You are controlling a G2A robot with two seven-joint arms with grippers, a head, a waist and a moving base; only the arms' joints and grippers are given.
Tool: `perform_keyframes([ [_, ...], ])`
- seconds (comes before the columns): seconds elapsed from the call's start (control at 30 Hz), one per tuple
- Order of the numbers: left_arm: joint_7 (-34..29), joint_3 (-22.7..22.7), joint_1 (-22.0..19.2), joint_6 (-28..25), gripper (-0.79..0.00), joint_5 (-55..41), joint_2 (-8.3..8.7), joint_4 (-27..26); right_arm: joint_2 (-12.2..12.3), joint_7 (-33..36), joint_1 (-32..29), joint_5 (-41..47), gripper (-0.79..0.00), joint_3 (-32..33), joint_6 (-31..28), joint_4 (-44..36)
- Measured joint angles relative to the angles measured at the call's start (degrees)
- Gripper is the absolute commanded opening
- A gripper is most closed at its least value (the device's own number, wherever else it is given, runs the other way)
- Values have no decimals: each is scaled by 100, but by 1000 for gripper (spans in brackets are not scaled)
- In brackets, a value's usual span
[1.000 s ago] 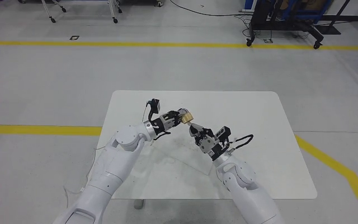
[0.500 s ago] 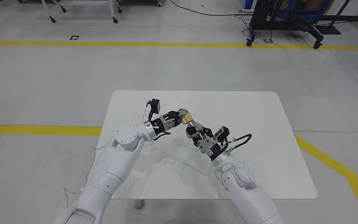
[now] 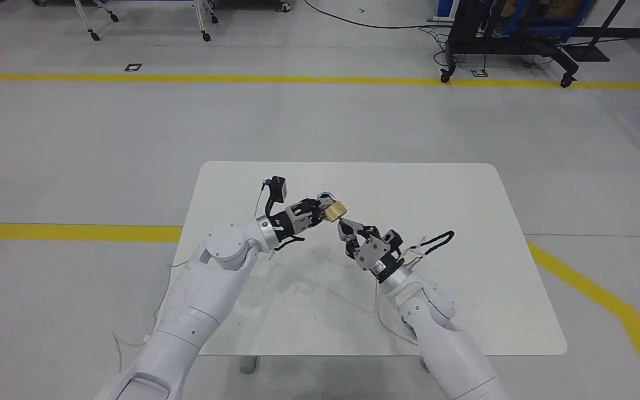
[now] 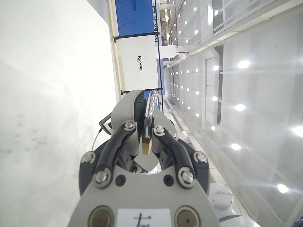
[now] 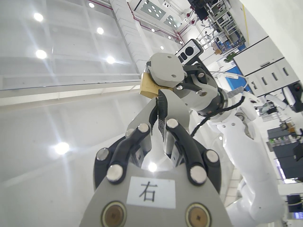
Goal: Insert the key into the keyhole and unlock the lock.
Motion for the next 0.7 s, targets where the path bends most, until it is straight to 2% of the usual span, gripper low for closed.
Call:
perform_keyframes([
  [0.13,-38,0,-1,-21,-785,11,2,2,7,47,-7,398,-785,117,266,0],
  [0.23,-46,-2,-3,-13,-785,-4,1,10,31,12,17,278,-354,155,449,-11],
  [0.27,-43,-3,-3,-9,-785,-10,0,11,43,18,28,147,0,157,483,-27],
  [0.37,-41,-7,-4,38,-785,-46,-2,21,97,38,22,-592,0,175,343,-130],
  [0.53,-58,-10,-42,210,-785,-105,-7,60,189,128,-245,-1554,0,460,-290,-445],
  [0.7,-432,120,-161,655,-785,111,9,78,292,-545,-672,-3068,0,1045,-1379,-936],
])
